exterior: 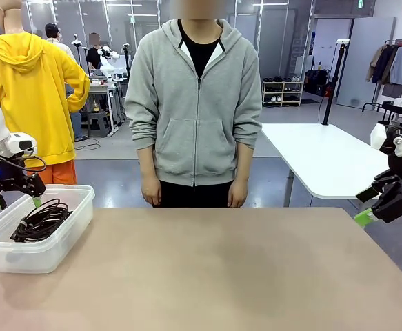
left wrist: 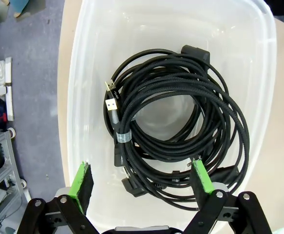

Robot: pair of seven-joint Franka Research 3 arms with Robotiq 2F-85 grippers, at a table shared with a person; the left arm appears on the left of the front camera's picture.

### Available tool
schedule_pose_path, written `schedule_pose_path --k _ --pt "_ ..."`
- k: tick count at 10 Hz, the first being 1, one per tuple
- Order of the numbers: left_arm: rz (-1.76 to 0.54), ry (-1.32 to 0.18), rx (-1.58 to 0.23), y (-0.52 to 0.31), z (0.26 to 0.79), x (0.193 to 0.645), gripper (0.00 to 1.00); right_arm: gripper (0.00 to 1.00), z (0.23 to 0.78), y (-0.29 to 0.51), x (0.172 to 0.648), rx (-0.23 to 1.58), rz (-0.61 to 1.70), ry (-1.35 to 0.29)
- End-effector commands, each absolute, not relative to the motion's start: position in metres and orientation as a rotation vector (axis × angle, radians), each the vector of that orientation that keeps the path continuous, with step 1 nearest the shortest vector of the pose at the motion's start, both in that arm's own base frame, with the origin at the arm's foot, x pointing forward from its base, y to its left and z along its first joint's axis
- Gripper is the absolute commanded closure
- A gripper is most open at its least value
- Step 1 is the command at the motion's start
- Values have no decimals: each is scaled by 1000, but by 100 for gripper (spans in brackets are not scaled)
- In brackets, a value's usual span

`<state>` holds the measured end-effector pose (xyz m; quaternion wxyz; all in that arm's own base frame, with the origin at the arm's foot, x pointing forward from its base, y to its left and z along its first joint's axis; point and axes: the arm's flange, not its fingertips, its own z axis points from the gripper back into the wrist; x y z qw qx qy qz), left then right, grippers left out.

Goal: Organize and store the cables.
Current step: Place the USB Extension Cable into the Organizing box.

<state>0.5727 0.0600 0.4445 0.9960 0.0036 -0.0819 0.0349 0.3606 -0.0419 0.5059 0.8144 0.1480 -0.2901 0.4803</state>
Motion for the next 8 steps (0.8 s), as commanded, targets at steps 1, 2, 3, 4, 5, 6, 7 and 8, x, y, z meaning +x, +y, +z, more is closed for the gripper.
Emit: schedule_pose_path --k 1,2,3,4,5,6,7,8 --pt "59 -170 1 62 446 576 0 0 509 -39 361 334 998 -613" --pt "59 -170 1 62 446 576 0 0 509 -39 361 334 998 -613" --pt "59 -170 1 62 446 576 0 0 509 -39 361 334 998 -613" --pt "59 -170 1 62 446 576 0 0 509 -39 361 334 998 -613" --pt "59 -170 1 62 446 576 0 0 509 -39 361 334 998 -613" --pt "59 -170 1 62 446 576 0 0 509 -39 361 334 998 -613" --pt "59 -170 1 62 446 576 0 0 509 -39 361 334 998 -613" --pt "59 -170 1 62 446 576 0 0 509 -39 361 334 998 -613"
